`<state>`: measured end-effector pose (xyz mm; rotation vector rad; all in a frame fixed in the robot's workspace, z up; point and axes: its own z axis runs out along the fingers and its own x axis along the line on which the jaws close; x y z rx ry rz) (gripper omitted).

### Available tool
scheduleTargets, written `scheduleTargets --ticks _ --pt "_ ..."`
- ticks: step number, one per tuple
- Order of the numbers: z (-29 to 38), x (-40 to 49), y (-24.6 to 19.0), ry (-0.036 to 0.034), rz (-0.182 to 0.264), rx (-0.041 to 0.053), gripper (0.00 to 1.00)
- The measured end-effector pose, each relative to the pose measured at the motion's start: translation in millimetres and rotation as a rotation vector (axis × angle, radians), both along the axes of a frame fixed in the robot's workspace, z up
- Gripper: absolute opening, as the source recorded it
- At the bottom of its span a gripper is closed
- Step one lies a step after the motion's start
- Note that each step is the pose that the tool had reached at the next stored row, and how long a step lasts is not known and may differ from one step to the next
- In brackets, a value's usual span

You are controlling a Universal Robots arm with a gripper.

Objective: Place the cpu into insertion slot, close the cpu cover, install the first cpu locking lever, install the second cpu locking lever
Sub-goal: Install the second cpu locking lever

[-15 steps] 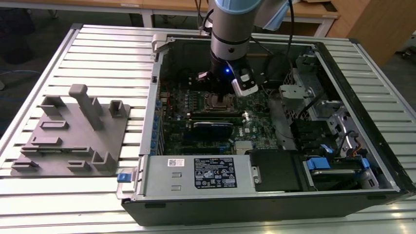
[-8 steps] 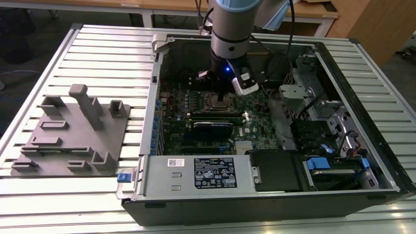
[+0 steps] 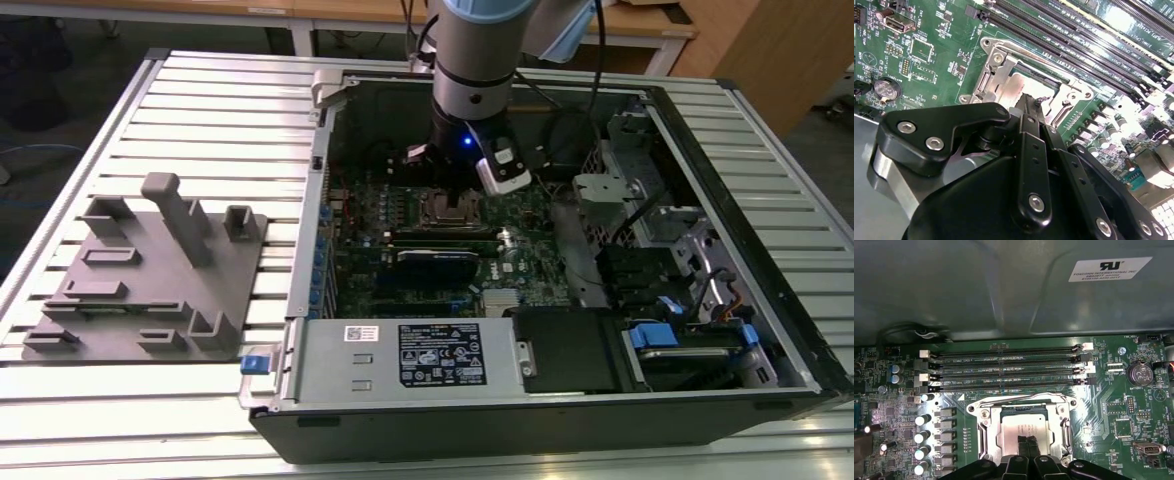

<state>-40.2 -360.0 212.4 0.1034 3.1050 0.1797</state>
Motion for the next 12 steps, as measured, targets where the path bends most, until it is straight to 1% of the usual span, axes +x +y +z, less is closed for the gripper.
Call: scheduleTargets --ticks 6,12 --pt "1.5 0.0 0.0 0.0000 0.000 0.0000 0.10" --pt "1.6 0.0 0.0 0.0000 0.000 0.0000 0.10"
